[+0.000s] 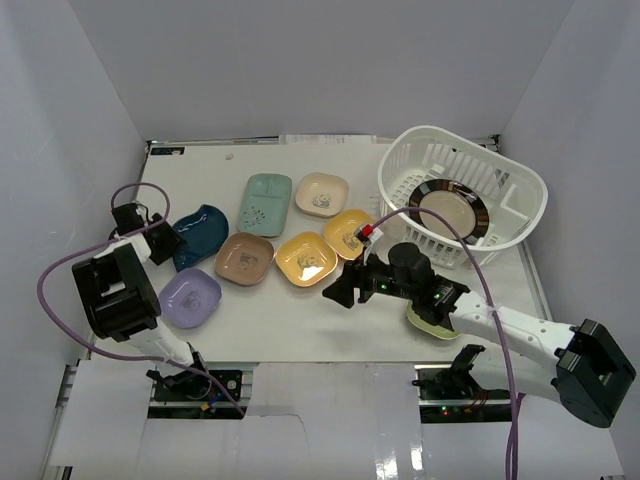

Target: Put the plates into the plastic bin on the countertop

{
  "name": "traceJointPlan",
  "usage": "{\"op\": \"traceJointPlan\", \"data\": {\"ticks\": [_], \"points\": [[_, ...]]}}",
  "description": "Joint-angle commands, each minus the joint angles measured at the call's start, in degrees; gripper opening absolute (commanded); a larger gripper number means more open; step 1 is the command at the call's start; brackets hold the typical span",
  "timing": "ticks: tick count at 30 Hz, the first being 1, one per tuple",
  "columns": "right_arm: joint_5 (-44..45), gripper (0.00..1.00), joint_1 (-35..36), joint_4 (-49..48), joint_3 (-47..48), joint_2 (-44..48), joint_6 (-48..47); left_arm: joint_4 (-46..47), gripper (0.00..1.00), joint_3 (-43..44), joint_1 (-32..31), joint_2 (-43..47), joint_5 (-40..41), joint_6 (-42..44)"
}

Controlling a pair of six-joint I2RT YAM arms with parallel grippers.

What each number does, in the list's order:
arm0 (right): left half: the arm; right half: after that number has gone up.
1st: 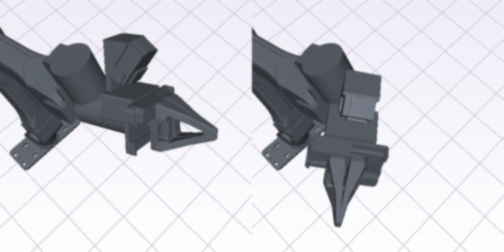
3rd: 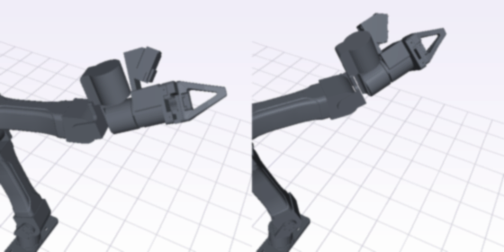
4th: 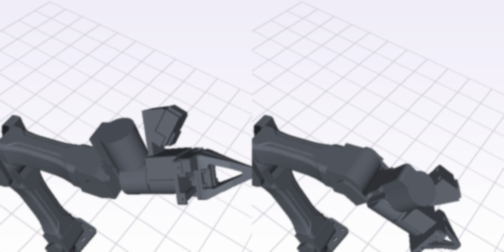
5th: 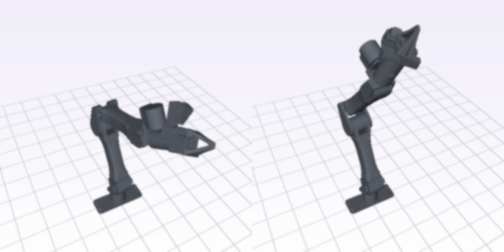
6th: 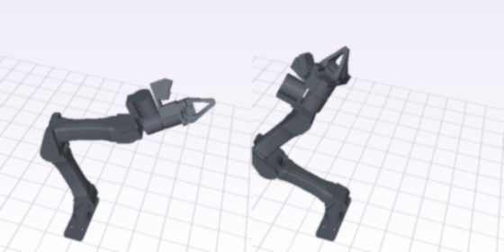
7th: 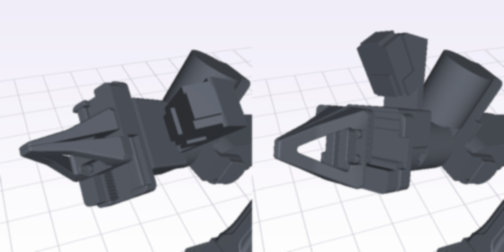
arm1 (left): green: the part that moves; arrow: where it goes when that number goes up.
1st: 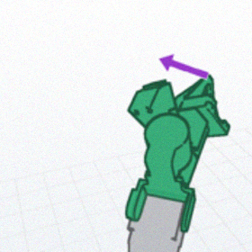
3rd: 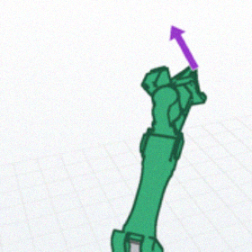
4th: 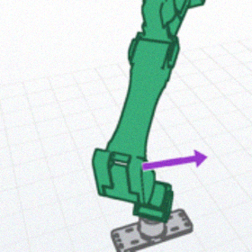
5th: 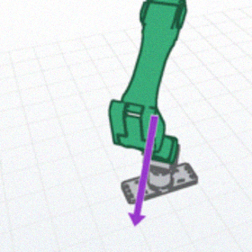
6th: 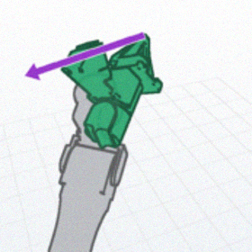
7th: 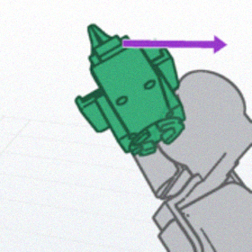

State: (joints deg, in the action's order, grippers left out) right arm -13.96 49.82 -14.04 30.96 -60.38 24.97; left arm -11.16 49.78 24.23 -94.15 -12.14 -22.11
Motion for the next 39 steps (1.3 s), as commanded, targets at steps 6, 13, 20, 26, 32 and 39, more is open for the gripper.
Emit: {"op": "traceJointPlan", "data": {"ticks": [6, 13, 20, 26, 32, 39], "points": [[-1.2, 0.68, 1.9, -4.2, 1.6, -4.0, -1.4, 7.0, 0.39, 1.3, 0.4, -5.5, -3.1, 0.8], [-2.6, 0.68, 2.3, -4.9, 5.0, -8.4, -1.3, 7.0, 0.00, 2.0, 1.5, -6.0, -1.6, -0.4], [-5.9, 0.76, 2.3, -4.6, 11.1, -14.1, -1.3, 10.3, 0.00, 0.2, 2.1, 6.2, 2.3, -8.0], [-5.5, 0.95, 2.3, -3.4, 18.8, -17.7, 0.3, 12.8, 0.00, -1.1, 1.4, 22.7, -1.7, -18.2], [-0.6, 0.92, 2.0, -1.7, 27.6, -20.3, 2.4, 13.2, 0.00, -7.1, -7.3, 33.8, -8.0, -21.8], [5.3, 0.91, -3.0, 2.1, 35.5, -24.6, 3.4, 12.9, 0.00, -14.7, -11.7, 43.0, -17.6, -26.1]]}}
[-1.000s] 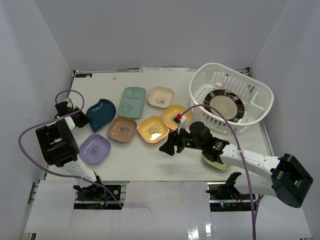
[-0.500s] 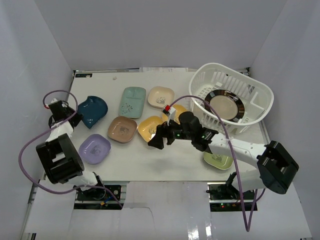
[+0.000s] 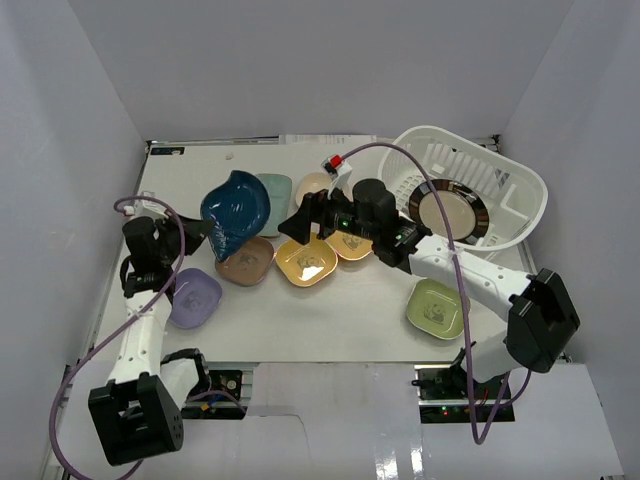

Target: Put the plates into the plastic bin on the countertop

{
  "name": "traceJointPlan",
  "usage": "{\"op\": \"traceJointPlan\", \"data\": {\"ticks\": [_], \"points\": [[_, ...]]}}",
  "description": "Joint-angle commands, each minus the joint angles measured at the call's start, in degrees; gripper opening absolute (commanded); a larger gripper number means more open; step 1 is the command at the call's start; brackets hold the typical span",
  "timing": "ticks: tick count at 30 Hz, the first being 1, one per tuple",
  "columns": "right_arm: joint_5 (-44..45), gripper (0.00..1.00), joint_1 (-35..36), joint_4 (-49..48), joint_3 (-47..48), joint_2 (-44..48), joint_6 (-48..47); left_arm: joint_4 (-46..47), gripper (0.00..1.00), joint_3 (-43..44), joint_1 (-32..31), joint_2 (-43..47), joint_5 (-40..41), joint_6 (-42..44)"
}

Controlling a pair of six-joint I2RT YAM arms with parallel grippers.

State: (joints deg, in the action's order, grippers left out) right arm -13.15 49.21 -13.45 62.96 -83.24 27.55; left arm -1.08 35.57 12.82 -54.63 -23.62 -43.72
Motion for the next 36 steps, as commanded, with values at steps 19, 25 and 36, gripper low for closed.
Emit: {"op": "traceJointPlan", "data": {"ticks": [19, 25, 36], "points": [[12.9, 0.11, -3.8, 4.9, 5.4, -7.5, 1.0, 6.5, 0.07, -4.2, -12.0, 5.4, -11.3, -3.2], [10.7, 0.08, -11.0, 4.8, 4.0, -1.2, 1.8, 3.6, 0.61, 2.0, -13.9, 2.3, -9.3, 0.6], [-3.8, 0.08, -53.3, 8.6, -2.4, 10.8, 3.6, -12.1, 0.66, 22.3, -13.9, -24.3, 0.5, 12.5]]}}
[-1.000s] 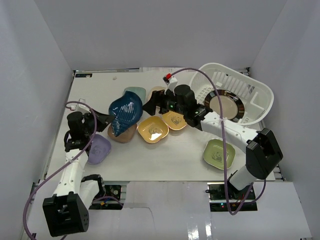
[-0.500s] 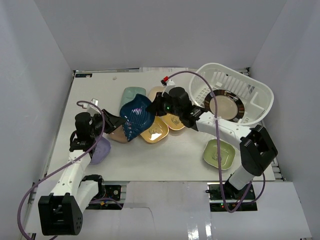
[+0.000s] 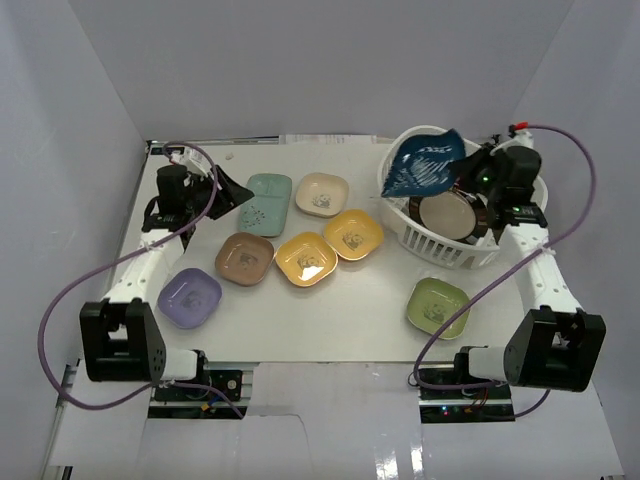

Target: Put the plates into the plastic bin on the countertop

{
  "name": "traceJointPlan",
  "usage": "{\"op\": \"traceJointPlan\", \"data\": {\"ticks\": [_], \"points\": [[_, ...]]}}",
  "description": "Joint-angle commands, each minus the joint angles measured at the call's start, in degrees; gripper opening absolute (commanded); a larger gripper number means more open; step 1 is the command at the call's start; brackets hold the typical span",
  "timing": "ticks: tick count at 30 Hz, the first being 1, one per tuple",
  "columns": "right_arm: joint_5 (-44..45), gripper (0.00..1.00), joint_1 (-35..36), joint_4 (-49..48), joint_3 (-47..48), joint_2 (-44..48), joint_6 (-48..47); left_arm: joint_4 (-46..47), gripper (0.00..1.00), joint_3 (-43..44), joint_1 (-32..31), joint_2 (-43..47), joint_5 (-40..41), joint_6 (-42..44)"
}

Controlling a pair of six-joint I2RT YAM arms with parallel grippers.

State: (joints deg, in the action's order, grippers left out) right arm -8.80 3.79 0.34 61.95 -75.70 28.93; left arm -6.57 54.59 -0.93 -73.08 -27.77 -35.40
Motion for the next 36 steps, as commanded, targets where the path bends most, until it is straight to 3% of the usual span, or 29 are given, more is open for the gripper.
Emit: {"op": "traceJointPlan", "data": {"ticks": [1, 6, 11, 17, 20, 22, 23, 24, 26, 27, 28, 30, 36], "points": [[-8.6, 0.08, -10.0, -5.1, -1.9, 3.0, 2.3, -6.7, 0.66, 4.3, -0.1, -7.4, 5.3, 4.8], [-8.0, 0.08, -17.4, -5.0, -2.5, -1.9, 1.8, -11.4, 0.70, 13.5, 0.1, -19.6, 7.5, 7.3], [-10.6, 0.08, -18.0, -5.1, -0.9, -7.6, 1.6, -15.6, 0.71, 22.8, 0.2, -31.0, 7.2, 11.5], [-10.9, 0.09, -17.9, -5.7, -1.7, -11.5, 0.7, -16.8, 0.71, 26.4, 0.4, -38.5, 6.8, 13.6], [-9.9, 0.16, -17.9, -5.0, -2.0, -12.5, -0.5, -16.5, 0.70, 28.0, 0.4, -42.0, 4.0, 13.8], [-9.1, 0.28, -17.8, -4.9, -2.4, -12.4, -1.3, -16.5, 0.69, 29.3, 0.4, -44.1, 2.7, 13.7], [-8.2, 0.34, -17.7, -4.9, -2.8, -12.3, -2.1, -16.5, 0.69, 29.6, 0.4, -44.6, 2.9, 13.7], [-7.8, 0.50, -17.6, -4.9, -3.1, -12.1, -2.6, -16.5, 0.67, 30.0, 0.4, -45.0, 3.1, 13.6], [-6.9, 0.65, -17.4, -4.4, -3.3, -11.8, -3.3, -16.0, 0.65, 30.4, 0.4, -46.2, 2.5, 13.6], [-6.5, 0.77, -17.3, -4.3, -3.6, -11.5, -3.4, -16.0, 0.63, 30.5, 0.4, -46.5, 2.5, 13.6], [-6.3, 0.82, -17.1, -4.3, -3.8, -11.1, -3.6, -16.1, 0.59, 30.7, 0.4, -46.9, 3.1, 13.5], [-5.9, 0.89, -16.6, -4.3, -3.9, -9.7, -4.1, -16.0, 0.57, 30.4, 0.4, -46.3, 5.4, 13.4], [-5.5, 0.89, -13.6, -5.3, -3.8, -3.9, -4.5, -12.8, 0.56, 28.6, 0.4, -39.3, 3.0, 12.7]]}}
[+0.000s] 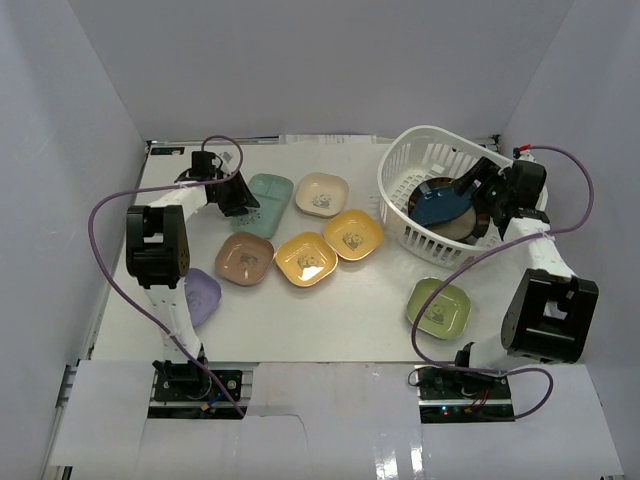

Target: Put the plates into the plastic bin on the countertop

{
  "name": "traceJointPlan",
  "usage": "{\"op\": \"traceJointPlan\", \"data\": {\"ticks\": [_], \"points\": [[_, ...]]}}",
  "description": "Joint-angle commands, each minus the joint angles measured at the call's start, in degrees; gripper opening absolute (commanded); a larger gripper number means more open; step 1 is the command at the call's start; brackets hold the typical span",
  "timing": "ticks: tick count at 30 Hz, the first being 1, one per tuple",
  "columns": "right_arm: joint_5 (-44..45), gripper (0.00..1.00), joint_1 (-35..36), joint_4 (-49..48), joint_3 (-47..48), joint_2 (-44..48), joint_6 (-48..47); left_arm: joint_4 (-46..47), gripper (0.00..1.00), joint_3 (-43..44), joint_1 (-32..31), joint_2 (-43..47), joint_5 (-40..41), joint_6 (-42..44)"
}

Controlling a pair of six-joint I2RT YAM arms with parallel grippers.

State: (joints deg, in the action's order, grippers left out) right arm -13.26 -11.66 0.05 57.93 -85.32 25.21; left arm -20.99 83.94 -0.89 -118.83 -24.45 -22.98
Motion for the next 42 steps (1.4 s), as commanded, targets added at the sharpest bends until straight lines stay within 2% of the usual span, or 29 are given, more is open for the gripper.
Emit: {"op": "traceJointPlan", "data": {"ticks": [1, 5, 8, 9, 14, 23, 27, 31, 32, 34, 35, 36, 40, 42], "points": [[-1.2, 0.89, 2.6, -5.0, 0.3, 6.5, -0.8, 3.2, 0.56, -1.2, 0.4, 7.8, -0.8, 0.1], [-3.0, 0.89, 4.5, -5.3, 0.2, 10.8, -0.7, 5.0, 0.57, -4.3, 0.4, 13.6, 2.4, 1.3], [-3.4, 0.91, 6.2, -5.0, 0.1, 12.5, -1.1, 5.9, 0.61, -7.5, 0.4, 16.6, 9.0, 1.8], [-3.9, 0.91, 6.6, -4.6, 0.2, 12.6, -1.2, 6.0, 0.62, -7.9, 0.6, 16.6, 12.0, 1.7], [-2.7, 0.92, 9.4, -2.6, 0.2, 14.5, -3.4, 3.8, 0.65, -7.6, 2.8, 12.7, 14.2, 2.3], [-4.9, 0.88, 10.7, -4.8, -4.8, 17.6, -3.4, 1.2, 0.65, -1.1, 3.5, 2.3, 2.0, 6.2], [-5.1, 0.88, 15.3, -6.4, -6.6, 17.7, -3.2, 1.3, 0.62, 0.4, 3.4, -1.3, -3.1, 6.3], [-4.5, 0.87, 20.6, -7.3, -7.3, 16.2, -2.8, 1.5, 0.43, 0.9, 3.5, -3.4, -4.5, 6.2], [-4.4, 0.86, 21.9, -7.7, -7.4, 15.9, -2.7, 1.6, 0.25, 0.6, 3.4, -3.5, -4.1, 6.2], [-3.9, 0.86, 26.1, -8.1, -7.0, 14.7, -2.7, 1.9, 0.12, 0.1, 3.4, -3.3, -2.4, 6.1], [-3.7, 0.86, 28.9, -8.3, -6.7, 14.3, -2.6, 2.0, 0.00, -0.4, 3.6, -3.1, -1.4, 5.9], [-4.0, 0.86, 30.2, -8.8, -6.2, 13.5, -2.3, 2.2, 0.00, -0.9, 3.7, -2.2, 1.1, 4.8], [-5.6, 0.86, 36.9, -10.9, -5.3, 10.5, -0.7, 6.6, 0.00, -4.8, 6.0, 3.5, 1.8, 0.1], [-5.5, 0.87, 42.4, -11.7, -2.9, 7.6, -0.4, 12.2, 0.00, -8.3, 9.1, 8.9, -0.9, -6.7]]}}
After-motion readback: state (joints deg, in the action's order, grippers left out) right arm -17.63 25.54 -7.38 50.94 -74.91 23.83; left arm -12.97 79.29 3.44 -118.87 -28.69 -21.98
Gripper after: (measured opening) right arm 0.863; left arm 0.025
